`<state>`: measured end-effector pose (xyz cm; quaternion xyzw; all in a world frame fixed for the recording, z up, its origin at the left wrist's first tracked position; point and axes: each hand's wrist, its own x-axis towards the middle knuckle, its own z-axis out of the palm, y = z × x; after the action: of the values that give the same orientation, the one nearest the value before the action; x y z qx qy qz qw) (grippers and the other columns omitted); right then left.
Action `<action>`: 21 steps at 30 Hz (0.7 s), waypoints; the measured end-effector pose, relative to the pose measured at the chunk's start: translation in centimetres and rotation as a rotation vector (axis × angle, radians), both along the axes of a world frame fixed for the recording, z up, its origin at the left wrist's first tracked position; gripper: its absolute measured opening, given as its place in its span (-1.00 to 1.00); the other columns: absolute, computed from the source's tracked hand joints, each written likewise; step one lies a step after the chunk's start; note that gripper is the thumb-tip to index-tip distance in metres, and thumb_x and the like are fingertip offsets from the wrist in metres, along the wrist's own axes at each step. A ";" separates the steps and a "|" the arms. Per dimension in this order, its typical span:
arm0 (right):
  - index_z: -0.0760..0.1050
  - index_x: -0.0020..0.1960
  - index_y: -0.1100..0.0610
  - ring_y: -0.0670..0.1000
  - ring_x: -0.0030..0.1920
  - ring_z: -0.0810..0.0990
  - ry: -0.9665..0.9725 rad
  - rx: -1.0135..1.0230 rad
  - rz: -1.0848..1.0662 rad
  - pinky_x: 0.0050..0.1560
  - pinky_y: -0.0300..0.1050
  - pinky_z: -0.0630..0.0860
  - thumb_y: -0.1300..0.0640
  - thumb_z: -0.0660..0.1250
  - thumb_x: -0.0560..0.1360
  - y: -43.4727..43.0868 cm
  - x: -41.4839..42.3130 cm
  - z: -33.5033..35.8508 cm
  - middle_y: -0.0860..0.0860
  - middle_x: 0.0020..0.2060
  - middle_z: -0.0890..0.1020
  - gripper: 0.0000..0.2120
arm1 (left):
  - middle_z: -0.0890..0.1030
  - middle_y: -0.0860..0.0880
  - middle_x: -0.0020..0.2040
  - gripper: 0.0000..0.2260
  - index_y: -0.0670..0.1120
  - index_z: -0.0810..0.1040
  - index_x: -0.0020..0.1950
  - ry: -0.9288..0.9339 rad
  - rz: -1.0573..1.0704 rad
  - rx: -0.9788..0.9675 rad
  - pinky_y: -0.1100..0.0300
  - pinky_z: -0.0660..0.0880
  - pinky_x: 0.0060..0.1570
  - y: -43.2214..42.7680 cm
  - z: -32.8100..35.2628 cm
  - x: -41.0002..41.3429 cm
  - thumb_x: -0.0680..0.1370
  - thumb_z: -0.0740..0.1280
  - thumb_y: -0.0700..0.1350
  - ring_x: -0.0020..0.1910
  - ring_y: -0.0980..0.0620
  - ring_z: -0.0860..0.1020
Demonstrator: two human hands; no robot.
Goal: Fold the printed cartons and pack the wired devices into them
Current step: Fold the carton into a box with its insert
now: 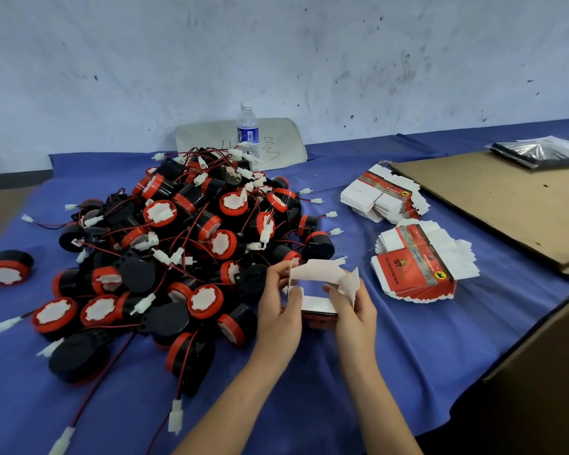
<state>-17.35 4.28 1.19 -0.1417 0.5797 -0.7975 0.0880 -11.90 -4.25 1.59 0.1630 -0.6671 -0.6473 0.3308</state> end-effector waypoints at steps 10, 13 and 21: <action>0.48 0.28 -0.25 0.00 0.31 0.51 0.207 0.101 0.047 0.23 0.01 0.52 -0.14 0.19 0.54 0.4 -0.1 0.7 -0.17 0.26 0.56 -0.68 | 0.56 0.17 0.17 -0.79 0.24 0.39 0.21 -0.083 -0.015 -0.086 0.27 0.43 0.19 -0.5 0.7 -0.4 0.67 0.11 -0.04 0.17 0.26 0.50; 0.54 0.26 -0.17 -0.05 0.11 0.62 0.081 0.041 0.150 -0.07 0.05 0.64 0.17 0.26 0.60 0.9 -0.6 1.1 -0.12 0.16 0.63 -0.67 | 0.46 0.11 0.34 -0.67 0.24 0.28 0.36 -0.109 -0.050 -0.186 0.08 0.37 0.35 -0.8 0.7 -0.4 0.66 0.16 -0.10 0.31 0.20 0.42; 0.61 0.11 0.04 0.05 -0.11 0.67 -0.241 -0.069 0.228 -0.32 -0.03 0.58 0.24 0.21 0.59 1.9 -2.0 2.4 0.10 0.01 0.67 -0.75 | 0.10 0.35 0.46 -0.44 0.46 0.12 0.43 -0.069 -0.273 -0.693 0.18 0.30 0.40 -2.2 0.8 0.1 0.51 0.30 0.18 0.47 0.17 0.20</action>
<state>-19.35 6.21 3.55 -0.1130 0.5172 -0.8131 0.2421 -11.82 -6.49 2.37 -0.0273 -0.8729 -0.4153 0.2545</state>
